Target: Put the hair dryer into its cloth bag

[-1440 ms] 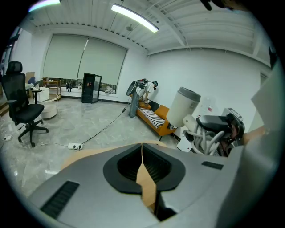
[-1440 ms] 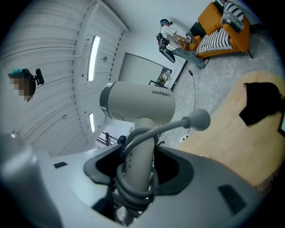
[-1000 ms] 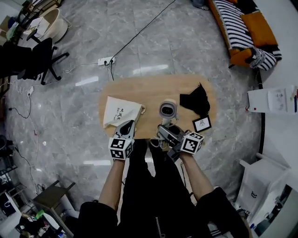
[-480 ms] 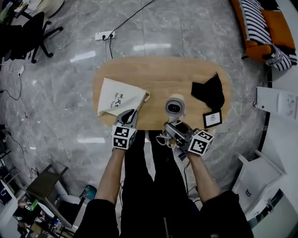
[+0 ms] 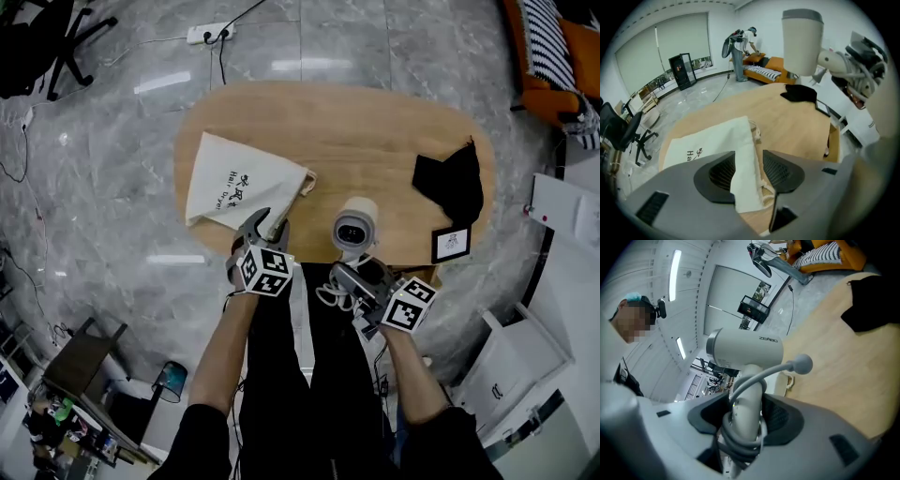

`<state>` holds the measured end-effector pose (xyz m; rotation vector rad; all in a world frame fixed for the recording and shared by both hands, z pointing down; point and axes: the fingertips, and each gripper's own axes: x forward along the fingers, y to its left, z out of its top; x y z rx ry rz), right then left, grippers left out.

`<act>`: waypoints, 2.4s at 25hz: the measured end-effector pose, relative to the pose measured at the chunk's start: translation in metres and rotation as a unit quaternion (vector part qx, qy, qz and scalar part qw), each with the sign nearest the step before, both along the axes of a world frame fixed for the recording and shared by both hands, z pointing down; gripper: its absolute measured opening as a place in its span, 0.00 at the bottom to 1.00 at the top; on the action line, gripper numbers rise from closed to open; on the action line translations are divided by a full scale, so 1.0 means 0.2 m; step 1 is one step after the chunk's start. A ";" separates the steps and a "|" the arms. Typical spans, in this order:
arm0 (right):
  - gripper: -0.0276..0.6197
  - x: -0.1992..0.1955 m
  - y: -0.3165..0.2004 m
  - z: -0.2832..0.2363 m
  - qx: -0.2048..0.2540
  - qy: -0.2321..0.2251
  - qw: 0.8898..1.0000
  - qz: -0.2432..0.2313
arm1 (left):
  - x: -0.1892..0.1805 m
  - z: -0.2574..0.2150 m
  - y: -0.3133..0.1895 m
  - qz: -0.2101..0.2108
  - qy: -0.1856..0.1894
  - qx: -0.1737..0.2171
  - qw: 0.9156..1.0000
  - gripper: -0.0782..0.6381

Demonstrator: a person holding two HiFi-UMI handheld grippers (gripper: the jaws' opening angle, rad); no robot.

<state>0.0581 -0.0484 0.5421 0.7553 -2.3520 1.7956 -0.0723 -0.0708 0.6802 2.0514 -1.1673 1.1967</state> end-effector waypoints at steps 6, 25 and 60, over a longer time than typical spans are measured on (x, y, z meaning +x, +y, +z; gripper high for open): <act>0.39 -0.04 0.00 0.18 -0.002 0.015 1.000 -0.016 | -0.04 0.21 0.05 0.038 -0.047 -0.025 0.998 0.38; 0.39 -0.14 0.11 0.58 0.044 0.190 0.962 -0.193 | -0.19 -0.12 -0.06 -0.057 0.131 -0.058 0.988 0.16; 0.39 -0.60 -0.05 0.88 0.201 0.380 0.760 -0.488 | -0.20 -0.23 -0.08 -0.039 0.169 -0.084 0.981 0.16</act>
